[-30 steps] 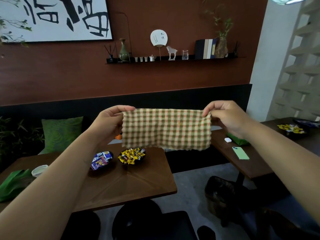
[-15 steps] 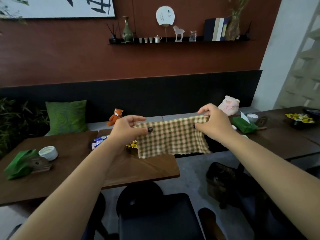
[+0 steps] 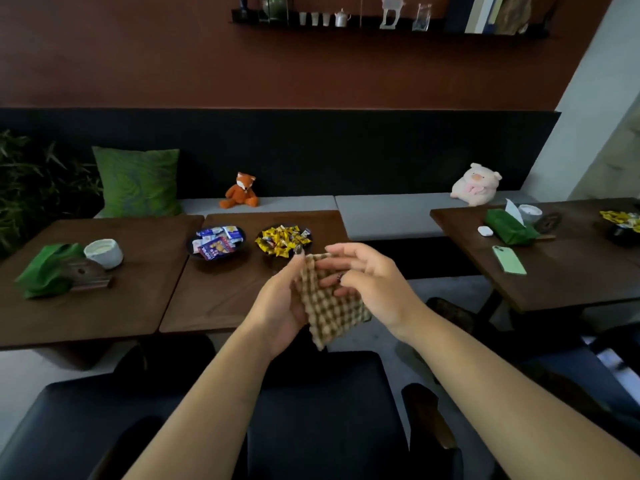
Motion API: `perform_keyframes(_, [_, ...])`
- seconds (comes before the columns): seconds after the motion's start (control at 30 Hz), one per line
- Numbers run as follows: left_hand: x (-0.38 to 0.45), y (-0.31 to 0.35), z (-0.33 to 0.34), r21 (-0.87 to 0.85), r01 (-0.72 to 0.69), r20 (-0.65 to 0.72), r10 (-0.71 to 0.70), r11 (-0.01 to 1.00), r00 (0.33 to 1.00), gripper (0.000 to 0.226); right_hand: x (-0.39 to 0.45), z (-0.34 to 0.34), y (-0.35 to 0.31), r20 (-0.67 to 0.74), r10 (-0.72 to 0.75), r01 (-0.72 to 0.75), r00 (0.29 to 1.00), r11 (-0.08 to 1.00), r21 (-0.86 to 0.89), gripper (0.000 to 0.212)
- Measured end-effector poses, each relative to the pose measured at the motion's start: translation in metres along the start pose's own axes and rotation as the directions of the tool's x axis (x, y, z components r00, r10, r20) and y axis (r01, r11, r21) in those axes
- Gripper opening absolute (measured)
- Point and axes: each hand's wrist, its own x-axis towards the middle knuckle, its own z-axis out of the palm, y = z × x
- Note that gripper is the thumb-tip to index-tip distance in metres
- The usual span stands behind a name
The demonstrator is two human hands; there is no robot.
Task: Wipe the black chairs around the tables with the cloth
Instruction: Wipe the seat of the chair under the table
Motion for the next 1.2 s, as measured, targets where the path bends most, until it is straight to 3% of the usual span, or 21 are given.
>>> perform_keyframes(0.1, [0.001, -0.015, -0.024, 0.018, -0.054, -0.004, 0.054, 0.998, 0.999, 0.034, 0.002, 0.009, 0.018, -0.016, 0.006, -0.006, 1.000, 0.999, -0.043, 0.043])
perform_keyframes(0.17, [0.005, -0.026, -0.040, 0.083, -0.086, -0.052, 0.090, 0.993, 0.995, 0.021, 0.003, 0.015, 0.033, -0.111, -0.005, -0.002, 0.994, 0.998, -0.061, 0.040])
perform_keyframes(0.27, [0.011, -0.042, -0.066, 0.128, -0.054, -0.114, 0.069, 0.990, 0.991, 0.026, 0.009, 0.021, 0.067, -0.263, 0.040, -0.080, 0.964, 0.987, -0.142, 0.046])
perform_keyframes(0.33, [0.015, -0.055, -0.084, 0.136, -0.016, -0.137, 0.035, 0.991, 0.990, 0.032, 0.013, 0.025, 0.095, -0.214, 0.187, -0.215, 0.959, 0.970, -0.115, 0.056])
perform_keyframes(0.43, [0.026, -0.082, -0.115, 0.184, 0.052, -0.200, -0.015, 0.982, 0.980, 0.027, 0.020, 0.039, 0.147, -0.042, 0.448, -0.448, 0.893, 0.894, 0.002, 0.044])
perform_keyframes(0.5, [0.034, -0.104, -0.136, 0.206, 0.109, -0.281, -0.048, 0.972, 0.958, 0.023, 0.026, 0.052, 0.183, -0.013, 0.555, -0.555, 0.831, 0.831, 0.033, 0.034])
perform_keyframes(0.6, [0.053, -0.138, -0.169, 0.207, 0.196, -0.406, -0.098, 0.958, 0.909, 0.021, 0.040, 0.069, 0.240, -0.011, 0.640, -0.640, 0.768, 0.768, 0.016, 0.019])
perform_keyframes(0.8, [0.102, -0.207, -0.243, 0.141, 0.279, -0.619, -0.136, 0.950, 0.774, 0.023, 0.086, 0.087, 0.353, -0.120, 0.694, -0.703, 0.710, 0.707, -0.074, 0.006])
perform_keyframes(0.9, [0.123, -0.243, -0.279, 0.291, 0.364, -0.658, -0.092, 0.885, 0.748, 0.025, 0.110, 0.093, 0.406, -0.179, 0.675, -0.697, 0.716, 0.704, -0.134, 0.007])
perform_keyframes(1.03, [0.149, -0.273, -0.332, 0.479, 0.460, -0.626, -0.077, 0.748, 0.776, 0.027, 0.145, 0.108, 0.463, -0.242, 0.571, -0.618, 0.785, 0.748, -0.240, 0.013])
perform_keyframes(1.1, [0.161, -0.279, -0.361, 0.545, 0.517, -0.592, -0.133, 0.660, 0.795, 0.028, 0.165, 0.121, 0.485, -0.218, 0.483, -0.530, 0.848, 0.778, -0.338, 0.024])
perform_keyframes(1.2, [0.173, -0.286, -0.401, 0.551, 0.607, -0.583, -0.256, 0.572, 0.771, 0.025, 0.191, 0.146, 0.517, -0.089, 0.354, -0.353, 0.931, 0.810, -0.468, 0.030])
